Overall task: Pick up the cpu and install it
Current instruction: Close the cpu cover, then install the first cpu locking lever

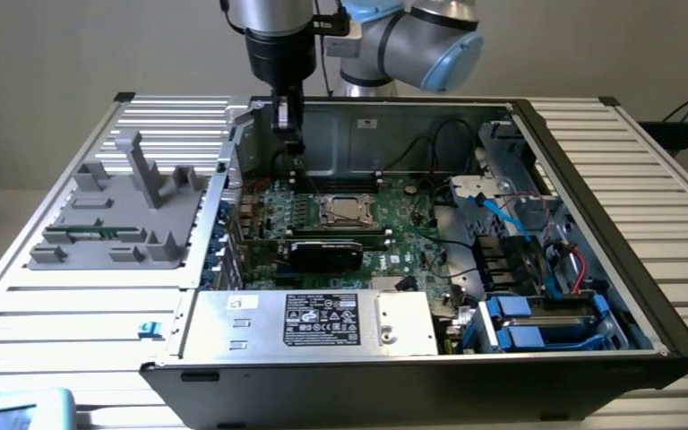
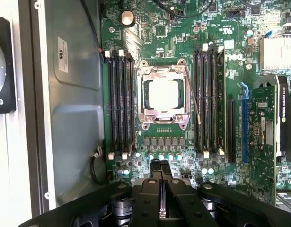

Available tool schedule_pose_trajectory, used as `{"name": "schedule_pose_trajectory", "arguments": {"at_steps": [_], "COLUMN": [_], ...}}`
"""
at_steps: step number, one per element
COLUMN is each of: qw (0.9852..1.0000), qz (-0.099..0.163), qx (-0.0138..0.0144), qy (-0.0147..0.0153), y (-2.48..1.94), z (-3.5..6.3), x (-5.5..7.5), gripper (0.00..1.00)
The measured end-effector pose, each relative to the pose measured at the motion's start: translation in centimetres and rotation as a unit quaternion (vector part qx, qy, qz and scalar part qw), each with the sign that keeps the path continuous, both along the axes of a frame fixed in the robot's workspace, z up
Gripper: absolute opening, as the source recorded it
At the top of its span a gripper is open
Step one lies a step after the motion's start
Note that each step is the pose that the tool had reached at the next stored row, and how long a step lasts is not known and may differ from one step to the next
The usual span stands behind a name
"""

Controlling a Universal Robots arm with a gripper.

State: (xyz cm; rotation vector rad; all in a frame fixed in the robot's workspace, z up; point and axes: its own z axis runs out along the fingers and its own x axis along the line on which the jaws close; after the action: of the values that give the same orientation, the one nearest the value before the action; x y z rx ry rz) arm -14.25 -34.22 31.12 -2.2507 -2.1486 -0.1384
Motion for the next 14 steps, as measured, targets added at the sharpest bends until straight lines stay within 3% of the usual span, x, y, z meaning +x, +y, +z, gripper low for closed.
{"name": "schedule_pose_trajectory", "arguments": {"at_steps": [3, 14], "qw": [1.0, 1.0], "qz": [-0.002, -0.002], "qx": [0.0, 0.0], "qy": [-0.0007, -0.0008], "y": [0.24, 0.24], "z": [0.05, 0.04], "x": [0.0, 0.0], "gripper": [0.11, 0.11]}}
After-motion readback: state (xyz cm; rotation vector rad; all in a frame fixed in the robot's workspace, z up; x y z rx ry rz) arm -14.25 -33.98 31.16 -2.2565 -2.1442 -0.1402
